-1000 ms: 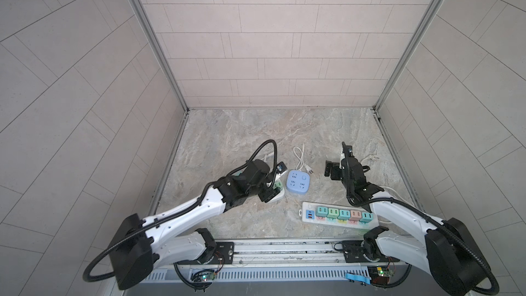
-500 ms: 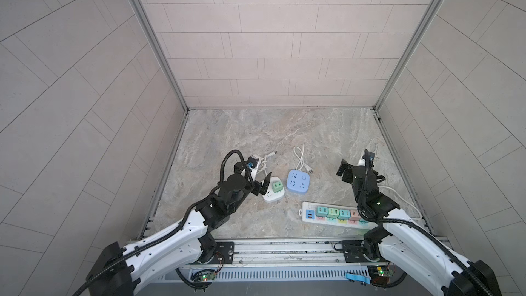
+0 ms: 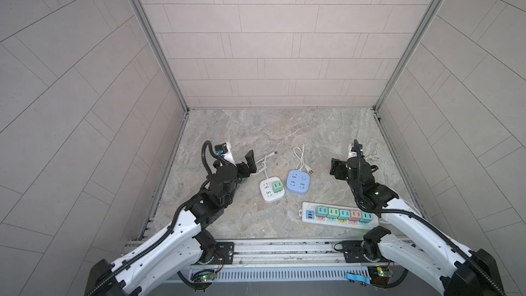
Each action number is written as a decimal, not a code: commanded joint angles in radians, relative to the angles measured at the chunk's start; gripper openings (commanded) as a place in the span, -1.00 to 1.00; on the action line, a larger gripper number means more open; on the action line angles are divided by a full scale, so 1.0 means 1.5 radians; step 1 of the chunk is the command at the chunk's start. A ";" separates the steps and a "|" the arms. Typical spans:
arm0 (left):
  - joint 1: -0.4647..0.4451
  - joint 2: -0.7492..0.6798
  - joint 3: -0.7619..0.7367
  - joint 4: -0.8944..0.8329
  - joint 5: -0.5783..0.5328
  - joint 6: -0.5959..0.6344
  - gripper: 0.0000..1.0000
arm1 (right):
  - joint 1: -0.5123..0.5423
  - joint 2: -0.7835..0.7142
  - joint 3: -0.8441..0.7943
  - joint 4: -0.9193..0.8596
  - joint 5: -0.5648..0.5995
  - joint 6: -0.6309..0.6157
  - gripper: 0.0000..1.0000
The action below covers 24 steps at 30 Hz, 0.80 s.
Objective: Insert the plug
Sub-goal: 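Reach the right gripper across to the teal adapter while the left arm draws back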
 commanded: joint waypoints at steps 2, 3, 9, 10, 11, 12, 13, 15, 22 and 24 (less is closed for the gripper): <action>0.104 0.025 0.047 -0.186 0.018 -0.073 1.00 | 0.093 0.015 0.044 -0.035 -0.001 0.012 0.70; 0.125 0.031 0.049 -0.205 0.016 -0.082 1.00 | 0.116 0.022 0.050 -0.032 0.003 0.012 0.70; 0.188 0.027 0.012 -0.213 0.029 -0.110 1.00 | 0.247 0.128 0.144 -0.029 0.039 -0.001 0.58; 0.192 0.025 0.006 -0.205 0.034 -0.105 1.00 | 0.265 0.153 0.163 -0.031 0.044 -0.001 0.55; 0.193 0.020 0.004 -0.206 0.028 -0.107 1.00 | 0.282 0.180 0.179 -0.032 0.046 -0.001 0.51; 0.193 0.017 0.003 -0.207 0.023 -0.109 1.00 | 0.296 0.203 0.195 -0.031 0.049 -0.002 0.48; 0.194 0.013 0.001 -0.209 0.020 -0.109 1.00 | 0.312 0.230 0.214 -0.033 0.053 -0.003 0.46; 0.194 0.010 -0.004 -0.210 0.011 -0.110 1.00 | 0.341 0.283 0.257 -0.039 0.060 -0.006 0.44; 0.202 -0.021 -0.012 -0.224 -0.022 -0.124 1.00 | 0.426 0.512 0.453 -0.084 0.059 -0.036 0.31; 0.211 -0.027 -0.021 -0.226 -0.031 -0.138 1.00 | 0.439 0.582 0.520 -0.112 0.056 -0.038 0.24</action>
